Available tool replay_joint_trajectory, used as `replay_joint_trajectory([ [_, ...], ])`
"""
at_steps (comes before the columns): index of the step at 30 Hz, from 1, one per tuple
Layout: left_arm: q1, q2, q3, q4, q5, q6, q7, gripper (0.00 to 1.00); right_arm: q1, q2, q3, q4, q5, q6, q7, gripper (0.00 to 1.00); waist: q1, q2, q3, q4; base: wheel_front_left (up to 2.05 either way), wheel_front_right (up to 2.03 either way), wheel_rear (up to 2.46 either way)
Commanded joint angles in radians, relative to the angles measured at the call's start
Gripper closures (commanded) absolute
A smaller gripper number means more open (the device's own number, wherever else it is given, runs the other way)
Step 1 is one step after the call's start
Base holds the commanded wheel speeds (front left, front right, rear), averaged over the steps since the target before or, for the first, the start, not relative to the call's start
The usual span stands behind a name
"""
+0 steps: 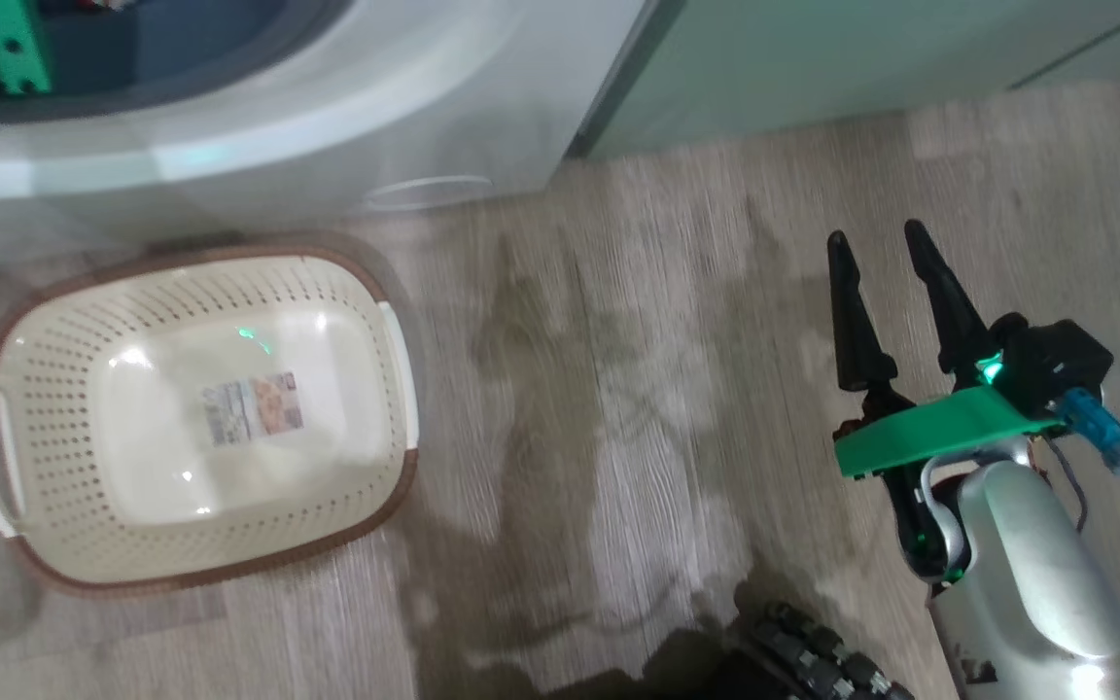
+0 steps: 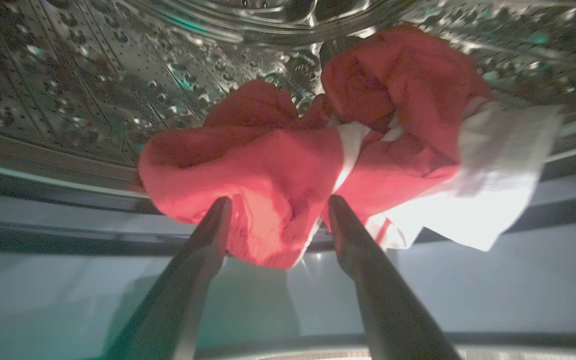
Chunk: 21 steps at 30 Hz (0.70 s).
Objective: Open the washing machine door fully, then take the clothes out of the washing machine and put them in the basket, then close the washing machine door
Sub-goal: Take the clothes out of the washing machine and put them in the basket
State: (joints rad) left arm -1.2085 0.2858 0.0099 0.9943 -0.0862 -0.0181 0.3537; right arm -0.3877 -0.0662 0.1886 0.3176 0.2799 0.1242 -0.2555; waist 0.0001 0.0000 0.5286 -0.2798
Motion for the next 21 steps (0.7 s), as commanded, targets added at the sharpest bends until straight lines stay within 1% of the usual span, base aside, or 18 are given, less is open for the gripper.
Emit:
replay_joint_trajectory([
  [1,-0.046,0.057,0.004,-0.016,0.011,0.011,0.004,0.0,0.003,0.008,0.018,-0.032,0.001,0.007,-0.006,0.0,-0.0001,0.0,0.038,-0.016,0.0,0.0,0.0],
  [4,-0.064,0.071,0.001,0.001,0.015,0.016,0.004,0.0,-0.001,0.009,0.016,-0.034,0.001,0.007,-0.006,0.0,-0.0001,0.0,0.054,-0.021,0.0,0.0,0.0],
  [8,-0.093,0.094,-0.011,0.034,0.029,0.041,0.002,0.0,-0.006,0.011,0.012,-0.038,0.001,0.007,-0.006,0.0,-0.0001,0.0,0.078,-0.028,0.0,0.0,0.0],
  [13,-0.102,0.104,-0.019,0.084,0.029,0.053,0.018,0.0,-0.007,0.013,0.009,-0.04,0.002,0.007,-0.006,0.0,-0.0001,0.0,0.091,-0.031,0.0,0.0,0.0],
  [14,-0.102,0.103,-0.023,0.093,0.03,0.051,0.021,0.11,-0.008,0.013,0.008,-0.039,0.002,0.007,-0.006,0.0,-0.0001,0.0,0.092,-0.031,0.0,0.0,0.0],
  [16,-0.102,0.102,-0.027,0.106,0.028,0.048,0.016,0.59,-0.01,0.014,0.007,-0.036,0.002,0.007,-0.006,0.0,-0.0001,0.0,0.091,-0.031,0.0,0.0,0.0],
  [17,-0.1,0.102,-0.033,0.11,0.031,0.048,0.009,0.88,-0.01,0.014,0.007,-0.034,0.002,0.007,-0.006,0.0,-0.0001,0.0,0.089,-0.03,0.0,0.0,0.0],
  [18,-0.098,0.102,-0.037,0.115,0.034,0.049,0.001,1.0,-0.011,0.014,0.006,-0.033,0.002,0.007,-0.006,0.0,-0.0001,0.0,0.086,-0.03,0.0,0.0,0.0],
  [21,-0.085,0.095,-0.05,0.126,0.038,0.052,-0.035,1.0,-0.007,0.015,0.001,-0.027,0.003,0.007,-0.006,0.0,-0.0001,0.0,0.068,-0.025,0.0,0.0,0.0],
])
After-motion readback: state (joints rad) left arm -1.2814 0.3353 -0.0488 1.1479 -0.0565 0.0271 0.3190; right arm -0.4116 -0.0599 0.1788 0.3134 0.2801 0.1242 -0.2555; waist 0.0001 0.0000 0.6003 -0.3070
